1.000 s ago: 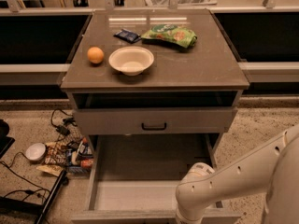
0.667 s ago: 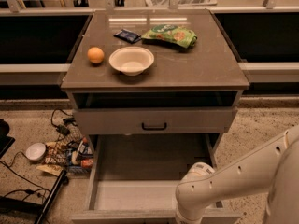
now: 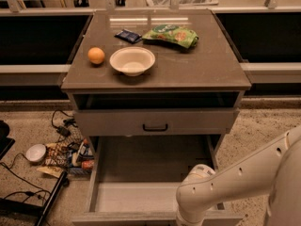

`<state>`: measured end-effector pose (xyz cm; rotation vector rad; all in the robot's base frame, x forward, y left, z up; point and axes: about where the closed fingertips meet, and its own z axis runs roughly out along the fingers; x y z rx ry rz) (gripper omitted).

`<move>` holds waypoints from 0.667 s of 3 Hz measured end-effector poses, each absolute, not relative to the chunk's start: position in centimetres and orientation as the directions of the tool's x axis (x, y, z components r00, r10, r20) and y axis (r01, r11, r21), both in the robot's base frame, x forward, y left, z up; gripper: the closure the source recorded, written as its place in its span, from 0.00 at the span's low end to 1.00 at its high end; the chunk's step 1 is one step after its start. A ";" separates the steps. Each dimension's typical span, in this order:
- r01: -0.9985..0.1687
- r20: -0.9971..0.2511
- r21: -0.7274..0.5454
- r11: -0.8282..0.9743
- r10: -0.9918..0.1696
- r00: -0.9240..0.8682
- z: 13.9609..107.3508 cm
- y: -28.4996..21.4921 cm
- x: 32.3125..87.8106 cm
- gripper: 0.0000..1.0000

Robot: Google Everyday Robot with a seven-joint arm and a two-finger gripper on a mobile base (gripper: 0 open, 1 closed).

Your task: Open middle drawer

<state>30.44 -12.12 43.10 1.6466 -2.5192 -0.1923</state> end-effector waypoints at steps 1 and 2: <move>-0.901 0.036 0.175 0.398 -0.917 -0.398 43.1 -12.1 30.4 0.00; -0.901 0.036 0.175 0.398 -0.917 -0.398 43.1 -12.1 30.4 0.00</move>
Offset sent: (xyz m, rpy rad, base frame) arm -0.0003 -0.0002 -0.0001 -0.0003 0.0005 0.0002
